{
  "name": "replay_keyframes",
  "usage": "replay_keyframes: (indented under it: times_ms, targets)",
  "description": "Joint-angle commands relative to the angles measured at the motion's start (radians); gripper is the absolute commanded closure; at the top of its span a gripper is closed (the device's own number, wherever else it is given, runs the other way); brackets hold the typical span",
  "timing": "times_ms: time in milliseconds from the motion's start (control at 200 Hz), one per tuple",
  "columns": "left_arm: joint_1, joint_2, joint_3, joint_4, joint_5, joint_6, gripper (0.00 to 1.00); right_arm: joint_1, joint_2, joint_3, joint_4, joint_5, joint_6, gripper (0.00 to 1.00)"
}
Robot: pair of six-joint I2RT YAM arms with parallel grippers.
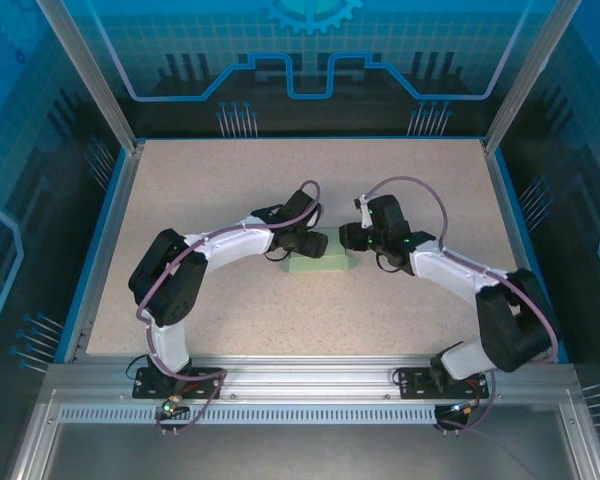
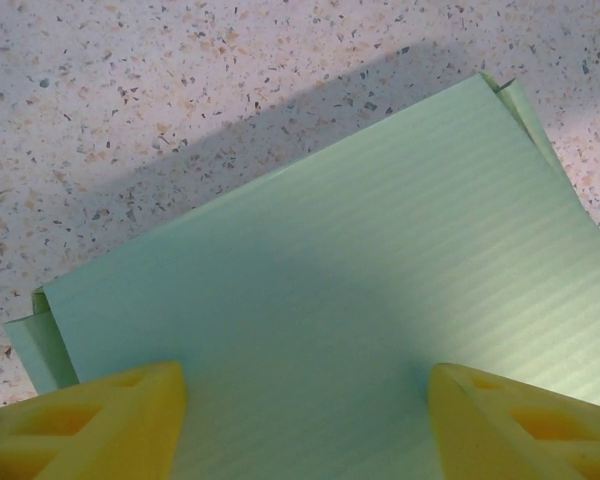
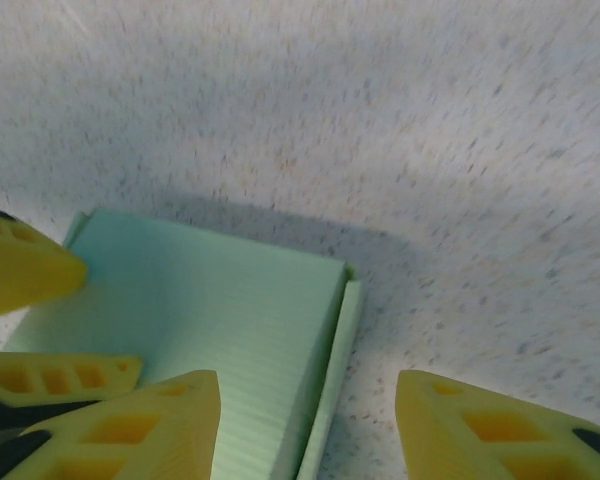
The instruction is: Fold the paper box
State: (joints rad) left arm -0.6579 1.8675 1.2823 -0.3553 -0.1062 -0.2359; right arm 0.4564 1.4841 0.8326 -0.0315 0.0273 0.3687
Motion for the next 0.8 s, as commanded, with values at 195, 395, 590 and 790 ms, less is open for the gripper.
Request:
replay_keyframes:
  times_ms: [195,395,590,790]
  targets:
    - [-0.010,-0.064,-0.061,0.060,-0.023,-0.031,0.33,-0.004,0.165,0.020,-0.032,-0.057,0.035,0.49]
    - [0.023,-0.126,-0.127,0.094,-0.093,-0.036,0.33,-0.012,0.197,0.038,-0.057,-0.043,0.002,0.49]
    - [0.036,-0.106,-0.158,0.049,-0.163,0.008,0.33,-0.014,0.210,0.098,-0.106,-0.069,-0.066,0.49]
    - [0.026,-0.098,-0.187,0.043,-0.166,0.021,0.33,-0.024,0.252,0.188,-0.179,-0.073,-0.131,0.49]
